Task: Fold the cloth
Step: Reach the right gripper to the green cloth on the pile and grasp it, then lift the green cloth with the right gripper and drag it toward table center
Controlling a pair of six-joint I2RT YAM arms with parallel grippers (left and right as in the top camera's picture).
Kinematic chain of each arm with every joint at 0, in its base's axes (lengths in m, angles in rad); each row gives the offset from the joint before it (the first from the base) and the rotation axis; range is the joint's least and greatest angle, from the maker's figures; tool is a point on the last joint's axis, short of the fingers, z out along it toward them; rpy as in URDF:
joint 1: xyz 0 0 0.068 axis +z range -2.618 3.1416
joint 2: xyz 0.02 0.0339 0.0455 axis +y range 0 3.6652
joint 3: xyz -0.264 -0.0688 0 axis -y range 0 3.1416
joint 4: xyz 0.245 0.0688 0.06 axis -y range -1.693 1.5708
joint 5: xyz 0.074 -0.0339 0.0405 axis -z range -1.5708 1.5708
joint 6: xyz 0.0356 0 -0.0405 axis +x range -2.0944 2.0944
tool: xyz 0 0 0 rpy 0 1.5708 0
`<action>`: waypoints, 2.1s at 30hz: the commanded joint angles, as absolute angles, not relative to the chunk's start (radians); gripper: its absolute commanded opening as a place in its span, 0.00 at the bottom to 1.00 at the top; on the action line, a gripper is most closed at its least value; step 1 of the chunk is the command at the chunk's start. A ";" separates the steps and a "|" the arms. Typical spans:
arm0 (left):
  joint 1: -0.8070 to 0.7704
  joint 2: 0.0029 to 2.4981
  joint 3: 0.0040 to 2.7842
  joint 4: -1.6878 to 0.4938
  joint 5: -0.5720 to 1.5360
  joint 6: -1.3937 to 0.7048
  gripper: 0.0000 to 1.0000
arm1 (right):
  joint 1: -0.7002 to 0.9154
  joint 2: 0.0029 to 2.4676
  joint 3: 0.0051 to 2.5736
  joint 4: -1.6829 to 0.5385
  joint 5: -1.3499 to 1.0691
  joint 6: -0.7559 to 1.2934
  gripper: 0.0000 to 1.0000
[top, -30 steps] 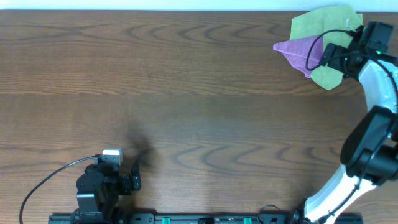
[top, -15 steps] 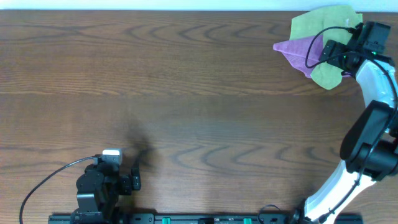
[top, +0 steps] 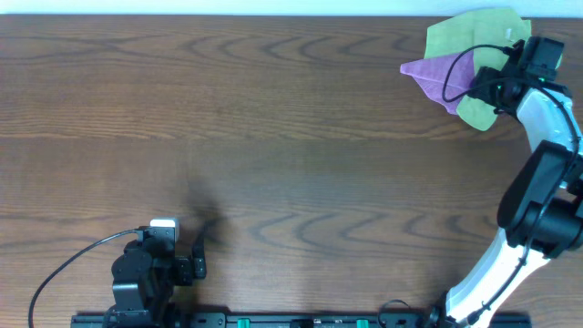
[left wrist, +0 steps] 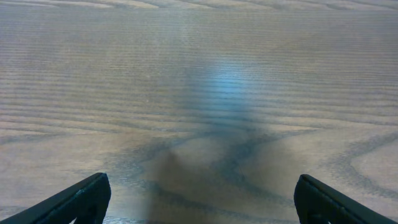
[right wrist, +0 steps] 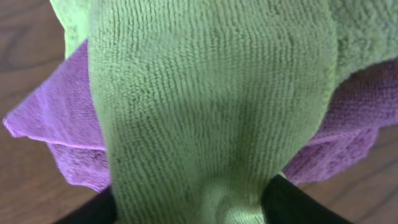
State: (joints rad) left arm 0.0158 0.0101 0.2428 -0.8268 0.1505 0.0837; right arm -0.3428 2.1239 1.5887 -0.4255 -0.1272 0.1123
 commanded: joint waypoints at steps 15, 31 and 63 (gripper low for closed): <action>0.011 0.004 0.231 -0.887 0.147 0.109 0.95 | -0.322 1.929 1.607 -0.449 -0.166 0.048 0.01; 0.011 0.004 0.231 -0.887 0.147 0.109 0.95 | -0.007 1.558 1.607 -0.873 -0.166 -0.009 0.01; 0.011 0.004 0.231 -0.887 0.147 0.109 0.95 | 0.757 1.412 1.475 -1.088 -0.329 0.014 0.01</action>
